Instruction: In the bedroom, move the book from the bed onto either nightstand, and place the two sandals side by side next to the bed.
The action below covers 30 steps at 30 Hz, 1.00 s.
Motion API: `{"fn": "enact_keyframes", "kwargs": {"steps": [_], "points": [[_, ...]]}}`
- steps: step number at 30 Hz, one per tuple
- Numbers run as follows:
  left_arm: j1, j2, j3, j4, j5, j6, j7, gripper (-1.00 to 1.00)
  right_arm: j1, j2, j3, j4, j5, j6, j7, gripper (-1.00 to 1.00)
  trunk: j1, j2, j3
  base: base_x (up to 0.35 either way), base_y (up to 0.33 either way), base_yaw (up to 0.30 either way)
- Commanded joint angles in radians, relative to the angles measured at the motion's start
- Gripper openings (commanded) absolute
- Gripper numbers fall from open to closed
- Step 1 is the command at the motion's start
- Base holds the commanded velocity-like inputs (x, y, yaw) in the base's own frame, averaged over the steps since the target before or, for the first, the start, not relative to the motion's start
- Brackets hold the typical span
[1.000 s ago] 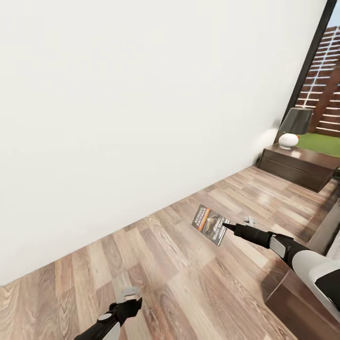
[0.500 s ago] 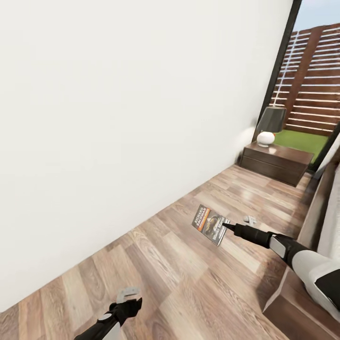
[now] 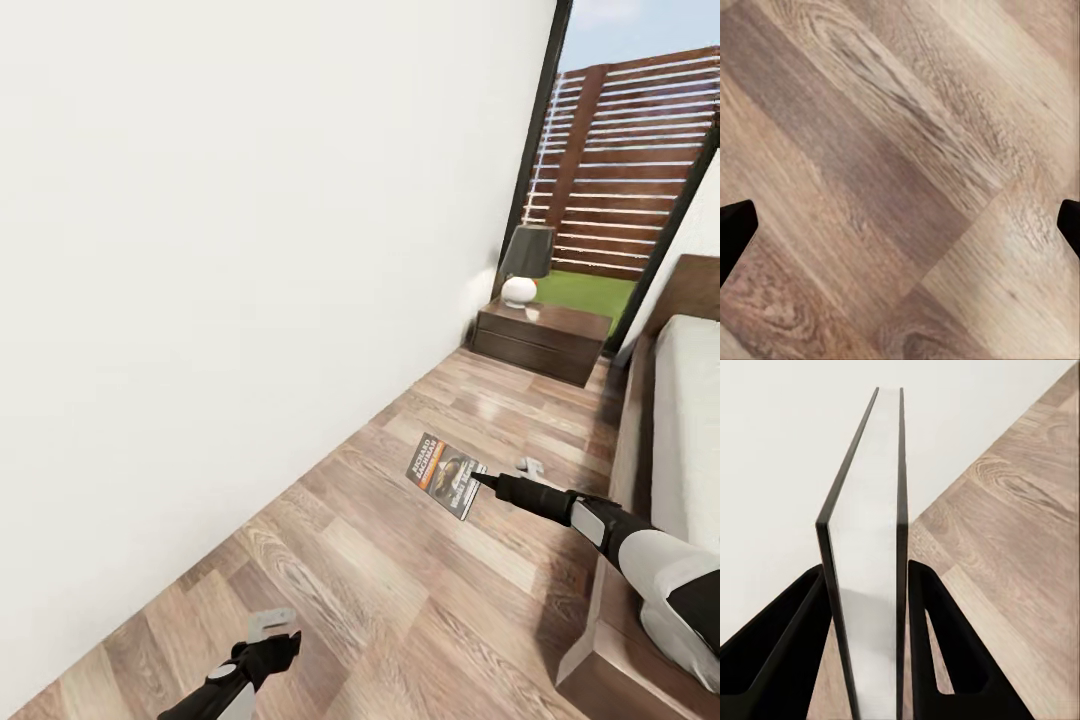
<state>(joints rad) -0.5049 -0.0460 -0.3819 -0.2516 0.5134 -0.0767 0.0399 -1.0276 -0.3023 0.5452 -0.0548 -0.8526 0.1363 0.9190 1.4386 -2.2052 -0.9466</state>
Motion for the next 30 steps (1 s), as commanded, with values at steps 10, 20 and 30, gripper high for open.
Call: {"fn": "enact_keyframes", "kwargs": {"steps": [10,20,30], "points": [[0.0,0.0,0.0,0.0,0.0,0.0,0.0,1.0,0.0,0.0,-0.008,0.0,-0.002,0.0,0.0,-1.0,0.0,0.0,0.0,0.332,0.155,-0.275],[0.0,0.0,0.0,0.0,0.0,0.0,0.0,1.0,0.0,0.0,-0.008,0.0,-0.002,0.0,0.0,-1.0,0.0,0.0,0.0,0.332,0.155,-0.275],[0.0,0.0,0.0,0.0,-0.001,0.0,0.0,1.0,0.0,0.0,-0.008,0.0,-0.002,0.0,0.0,-1.0,0.0,0.0,0.0,0.332,0.121,-0.275]]}}
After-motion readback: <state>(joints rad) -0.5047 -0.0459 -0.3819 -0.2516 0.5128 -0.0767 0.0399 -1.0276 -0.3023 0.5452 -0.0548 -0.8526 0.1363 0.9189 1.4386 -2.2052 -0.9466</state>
